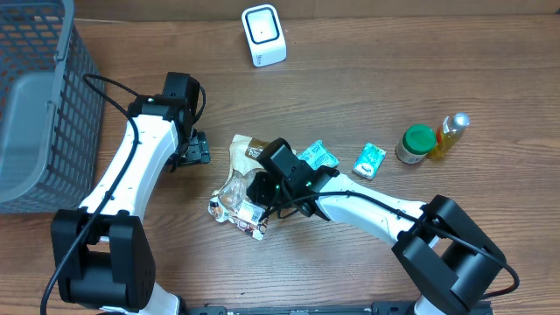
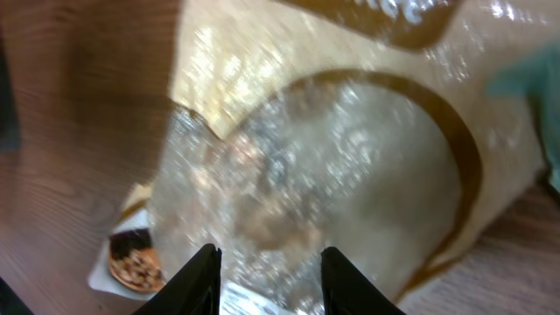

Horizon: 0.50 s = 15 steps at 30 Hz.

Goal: Scan the item barcode
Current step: 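Return the right gripper to the clear bag and lower onto it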

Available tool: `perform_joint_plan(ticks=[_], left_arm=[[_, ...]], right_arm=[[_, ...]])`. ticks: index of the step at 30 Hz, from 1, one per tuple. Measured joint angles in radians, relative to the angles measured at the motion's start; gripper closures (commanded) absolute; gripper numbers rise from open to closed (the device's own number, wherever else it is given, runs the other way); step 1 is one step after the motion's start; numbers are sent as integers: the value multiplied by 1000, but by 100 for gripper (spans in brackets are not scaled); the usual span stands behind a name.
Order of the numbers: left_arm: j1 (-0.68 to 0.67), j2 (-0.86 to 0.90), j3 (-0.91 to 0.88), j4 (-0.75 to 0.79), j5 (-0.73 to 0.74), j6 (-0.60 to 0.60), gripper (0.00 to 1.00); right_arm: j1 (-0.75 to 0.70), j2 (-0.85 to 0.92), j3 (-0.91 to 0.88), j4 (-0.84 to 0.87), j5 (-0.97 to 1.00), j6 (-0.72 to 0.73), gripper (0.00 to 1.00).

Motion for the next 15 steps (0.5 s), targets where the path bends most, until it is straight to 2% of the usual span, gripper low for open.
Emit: perform_joint_plan(ticks=[4,9,12,15], left_arm=[[0,0,0,0,0,0,1],[0,0,0,0,0,0,1],[0,0,0,0,0,0,0],[0,0,0,0,0,0,0]], right_arm=[[0,0,-2,88,38,0,65],[0,0,-2,106,71,-11,63],[0,0,-2,105,79,-66,48],[-2,0,14,31,86,-129,43]])
